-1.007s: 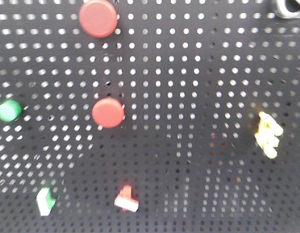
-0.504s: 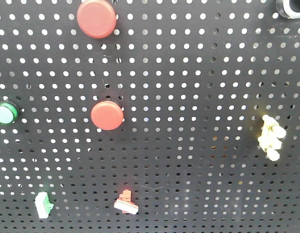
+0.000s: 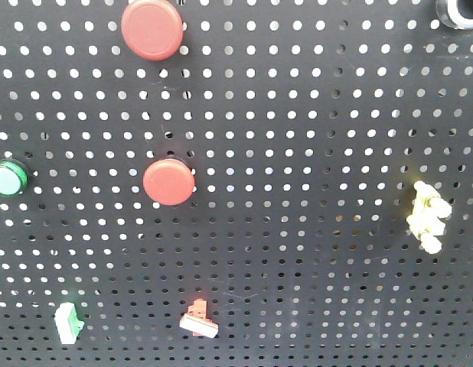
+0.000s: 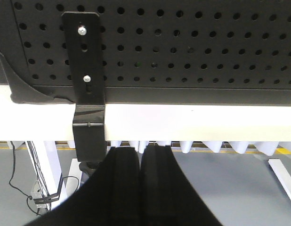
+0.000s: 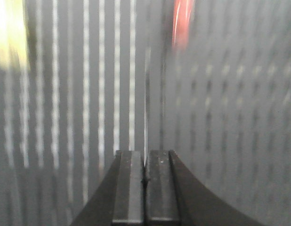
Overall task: Rotate knob clockwise with right arm
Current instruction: 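Move the right gripper up toward the white ring knob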
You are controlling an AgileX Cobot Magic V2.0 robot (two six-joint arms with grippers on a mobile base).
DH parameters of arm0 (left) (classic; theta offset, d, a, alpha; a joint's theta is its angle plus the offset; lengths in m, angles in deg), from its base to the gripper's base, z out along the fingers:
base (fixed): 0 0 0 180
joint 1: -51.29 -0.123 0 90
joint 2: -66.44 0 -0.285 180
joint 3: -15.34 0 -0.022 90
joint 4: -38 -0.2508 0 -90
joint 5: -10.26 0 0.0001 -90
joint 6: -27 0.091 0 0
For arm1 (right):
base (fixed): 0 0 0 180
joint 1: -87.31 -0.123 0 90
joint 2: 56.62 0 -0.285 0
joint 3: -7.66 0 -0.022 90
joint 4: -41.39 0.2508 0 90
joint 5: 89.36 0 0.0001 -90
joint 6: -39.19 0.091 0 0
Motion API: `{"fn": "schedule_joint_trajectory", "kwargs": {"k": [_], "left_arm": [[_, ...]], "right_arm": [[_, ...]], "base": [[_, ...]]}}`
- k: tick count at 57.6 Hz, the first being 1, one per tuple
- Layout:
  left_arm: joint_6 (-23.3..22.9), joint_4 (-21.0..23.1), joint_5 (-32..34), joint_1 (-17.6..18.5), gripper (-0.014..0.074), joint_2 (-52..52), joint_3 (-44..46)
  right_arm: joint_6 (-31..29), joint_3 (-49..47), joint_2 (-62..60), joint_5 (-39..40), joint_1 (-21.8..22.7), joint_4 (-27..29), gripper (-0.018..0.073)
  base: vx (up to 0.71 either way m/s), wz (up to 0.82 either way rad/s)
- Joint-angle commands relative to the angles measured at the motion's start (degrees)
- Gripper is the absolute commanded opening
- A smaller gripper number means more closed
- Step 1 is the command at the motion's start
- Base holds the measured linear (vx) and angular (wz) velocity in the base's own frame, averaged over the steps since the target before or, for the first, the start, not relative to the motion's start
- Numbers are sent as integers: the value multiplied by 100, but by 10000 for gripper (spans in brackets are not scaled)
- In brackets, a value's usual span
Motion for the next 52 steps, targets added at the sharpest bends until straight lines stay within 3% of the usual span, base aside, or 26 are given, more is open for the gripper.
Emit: {"fn": "schedule_joint_trajectory", "kwargs": {"k": [1, 11, 26, 38, 44, 49, 52], "left_arm": [[-41, 41, 419, -12, -6, -57, -57], [-41, 41, 419, -12, -6, -57, -57], [-41, 41, 419, -12, -6, -57, -57], [-41, 41, 419, -12, -6, -57, -57], [-41, 41, 419, -12, -6, -57, -57], [-41, 41, 419, -12, -6, -57, -57], [-41, 41, 419, -12, -6, -57, -57]], "right_arm": [[42, -1296, 179, -462, 30, -381, -9], [31, -3807, 1740, -1913, 30, -809, -9], [77, -6601, 3758, -2472, 26, -752, -9], [100, -7126, 4068, -2346, 31, -706, -9], [1, -7120, 4068, -2510, 31, -362, -9], [-539, -7120, 4076, -2843, 31, 154, -9], [-1200, -7120, 4114, -2978, 31, 753, -9]], "base": [[0, 0], [0, 0], [0, 0], [0, 0], [0, 0], [0, 0], [0, 0]]}}
